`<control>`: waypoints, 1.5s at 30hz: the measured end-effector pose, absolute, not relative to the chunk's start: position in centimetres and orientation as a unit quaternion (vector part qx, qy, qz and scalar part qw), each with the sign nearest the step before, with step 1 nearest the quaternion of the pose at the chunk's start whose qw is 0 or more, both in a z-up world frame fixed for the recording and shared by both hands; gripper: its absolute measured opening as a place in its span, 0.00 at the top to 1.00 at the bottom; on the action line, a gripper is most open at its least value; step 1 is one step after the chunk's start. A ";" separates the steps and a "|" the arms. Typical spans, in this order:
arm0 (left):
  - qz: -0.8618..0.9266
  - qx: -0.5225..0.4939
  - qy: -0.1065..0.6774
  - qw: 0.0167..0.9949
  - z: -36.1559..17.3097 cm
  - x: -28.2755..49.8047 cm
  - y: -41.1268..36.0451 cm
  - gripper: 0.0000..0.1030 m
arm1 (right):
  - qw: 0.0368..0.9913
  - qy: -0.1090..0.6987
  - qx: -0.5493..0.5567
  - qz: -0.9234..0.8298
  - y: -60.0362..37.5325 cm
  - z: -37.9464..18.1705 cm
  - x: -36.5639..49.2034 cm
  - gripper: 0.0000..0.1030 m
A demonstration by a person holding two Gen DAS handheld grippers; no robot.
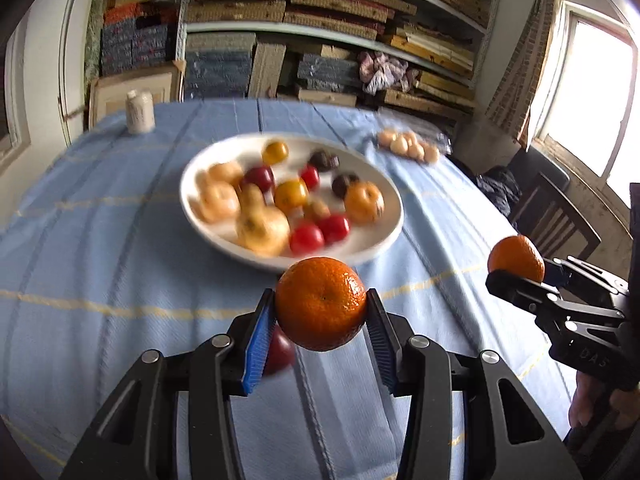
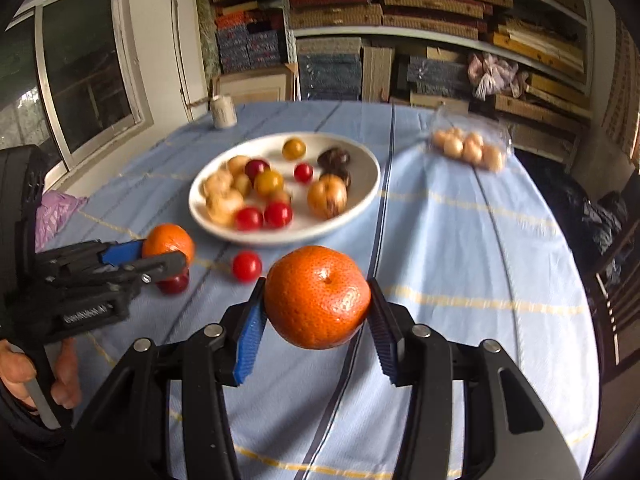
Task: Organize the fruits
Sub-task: 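Carry both mandarin oranges onto the white plate and open both tools, then withdraw both open tools from the plate toward the last fruit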
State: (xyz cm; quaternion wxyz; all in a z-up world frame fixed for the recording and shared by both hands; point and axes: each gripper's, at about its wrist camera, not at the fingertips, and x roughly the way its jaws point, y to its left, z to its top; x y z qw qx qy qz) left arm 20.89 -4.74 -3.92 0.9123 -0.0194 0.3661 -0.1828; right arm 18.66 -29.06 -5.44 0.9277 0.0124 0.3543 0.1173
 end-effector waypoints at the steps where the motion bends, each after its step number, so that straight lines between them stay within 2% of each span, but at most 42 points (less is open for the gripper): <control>1: -0.180 -0.018 0.363 0.914 -3.1 21.5 -4.5 0.56 | 0.928 0.353 0.016 0.121 -29.2 -4.9 19.1 0.54; 9: -0.158 -0.008 0.354 0.922 -0.4 28.4 -4.3 0.56 | 0.921 0.362 0.021 0.144 -29.2 -3.0 25.8 0.54; 16: -0.138 -0.011 0.381 0.914 -2.5 36.0 -5.2 0.56 | 0.912 0.391 -0.009 0.127 -27.5 -5.6 35.0 0.54; 23: -0.119 -0.014 0.403 0.907 -4.5 40.8 -5.4 0.56 | 0.912 0.392 -0.022 0.122 -26.1 -7.7 39.9 0.54; 24: -0.116 -0.014 0.400 0.909 -4.5 40.9 -5.2 0.55 | 0.914 0.387 -0.023 0.120 -26.1 -7.7 39.9 0.49; 25: -0.111 -0.012 0.393 0.913 -4.2 40.7 -4.9 0.48 | 0.918 0.379 -0.025 0.118 -26.2 -7.5 39.8 0.46; 26: -0.108 -0.012 0.387 0.915 -4.0 40.5 -4.6 0.37 | 0.920 0.373 -0.023 0.119 -26.3 -7.2 39.6 0.41; 34: -0.107 -0.052 0.334 0.935 0.0 34.3 -1.0 0.27 | 0.924 0.359 -0.034 0.127 -26.3 -5.4 33.7 0.40; 35: -0.108 -0.049 0.329 0.937 0.3 32.7 -0.7 0.21 | 0.921 0.363 -0.040 0.138 -25.9 -5.5 32.1 0.39; 37: -0.104 -0.046 0.324 0.939 0.3 30.4 -0.1 0.15 | 0.916 0.368 -0.054 0.149 -24.8 -6.0 29.9 0.39; 41: -0.115 -0.039 0.336 0.934 -1.0 25.9 1.0 0.15 | 0.908 0.368 -0.108 0.167 -22.1 -8.2 25.3 0.39; 45: -0.119 -0.027 0.340 0.932 -3.1 22.4 1.9 0.15 | 0.903 0.382 -0.112 0.164 -21.1 -10.3 23.9 0.40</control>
